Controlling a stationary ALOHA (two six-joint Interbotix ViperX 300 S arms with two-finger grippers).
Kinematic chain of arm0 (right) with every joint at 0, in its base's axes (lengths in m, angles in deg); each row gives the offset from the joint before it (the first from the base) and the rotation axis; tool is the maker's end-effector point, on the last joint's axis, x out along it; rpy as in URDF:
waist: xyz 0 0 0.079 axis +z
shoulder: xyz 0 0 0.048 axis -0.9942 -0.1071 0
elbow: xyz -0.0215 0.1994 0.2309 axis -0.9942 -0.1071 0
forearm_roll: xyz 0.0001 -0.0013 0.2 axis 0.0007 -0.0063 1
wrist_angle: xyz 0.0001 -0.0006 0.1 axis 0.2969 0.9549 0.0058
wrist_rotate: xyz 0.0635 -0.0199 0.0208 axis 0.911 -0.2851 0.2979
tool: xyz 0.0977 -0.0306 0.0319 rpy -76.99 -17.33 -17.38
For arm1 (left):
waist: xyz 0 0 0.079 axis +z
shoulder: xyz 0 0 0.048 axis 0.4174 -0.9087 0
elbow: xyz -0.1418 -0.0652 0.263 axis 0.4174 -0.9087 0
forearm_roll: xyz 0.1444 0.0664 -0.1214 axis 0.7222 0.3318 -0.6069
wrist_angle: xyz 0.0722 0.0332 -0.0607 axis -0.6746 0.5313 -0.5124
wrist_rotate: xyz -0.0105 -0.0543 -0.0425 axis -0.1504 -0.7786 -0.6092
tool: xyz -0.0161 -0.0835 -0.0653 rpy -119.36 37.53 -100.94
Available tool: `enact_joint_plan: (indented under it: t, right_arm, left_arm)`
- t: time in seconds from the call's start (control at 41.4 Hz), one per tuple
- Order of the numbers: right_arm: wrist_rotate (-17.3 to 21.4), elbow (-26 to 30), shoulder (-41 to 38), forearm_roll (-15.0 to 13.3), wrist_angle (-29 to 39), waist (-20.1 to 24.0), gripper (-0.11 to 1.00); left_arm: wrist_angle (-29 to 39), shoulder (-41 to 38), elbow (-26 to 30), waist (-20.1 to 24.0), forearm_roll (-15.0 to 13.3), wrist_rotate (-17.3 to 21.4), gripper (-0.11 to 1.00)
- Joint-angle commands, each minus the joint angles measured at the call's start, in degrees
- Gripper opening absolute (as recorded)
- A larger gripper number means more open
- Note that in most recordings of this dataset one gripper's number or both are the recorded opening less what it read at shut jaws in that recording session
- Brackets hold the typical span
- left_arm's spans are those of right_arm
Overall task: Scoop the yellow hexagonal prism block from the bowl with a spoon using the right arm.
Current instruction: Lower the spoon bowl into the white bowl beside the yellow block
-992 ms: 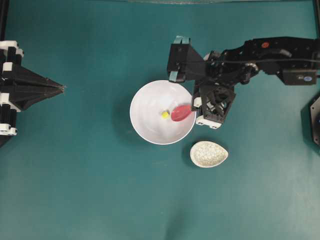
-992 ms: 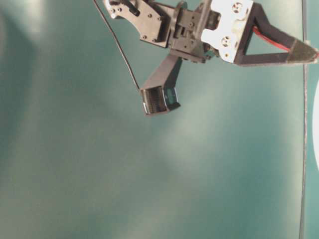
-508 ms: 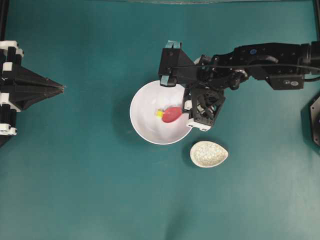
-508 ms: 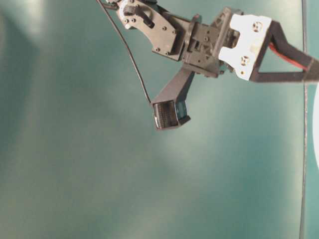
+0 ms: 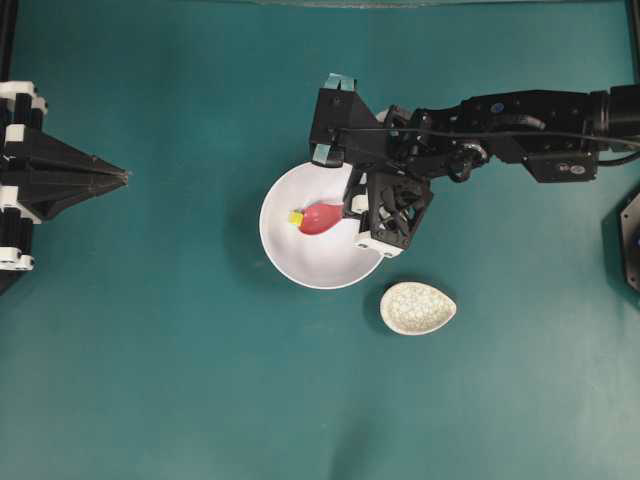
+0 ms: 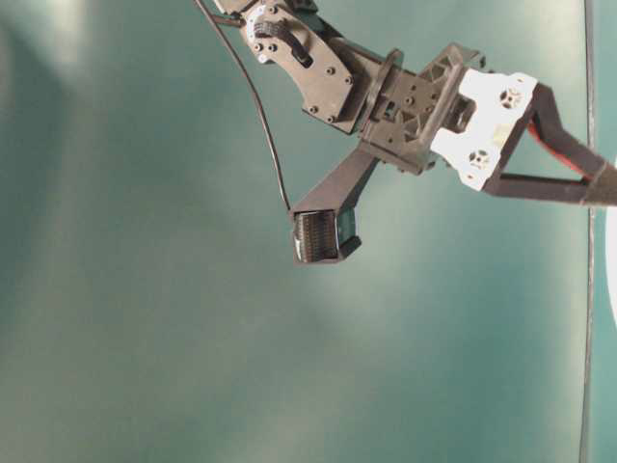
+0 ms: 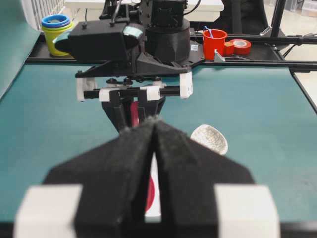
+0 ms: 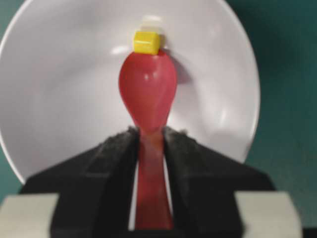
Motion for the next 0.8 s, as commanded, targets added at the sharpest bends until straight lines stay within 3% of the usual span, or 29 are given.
enact_joint_plan:
  t: [0.0,0.774]
  right_arm:
    - [0.1,1.3,1.0,0.2,-1.6,0.4,0.25]
    - [0.1,-0.2,2.5,1.4,-8.6,1.1,0.25]
  left_arm:
    - [0.0,-0.3,0.9,0.2,0.2,0.0,0.00]
    - [1.2,-0.1,0.9,0.2,0.2,0.0,0.00]
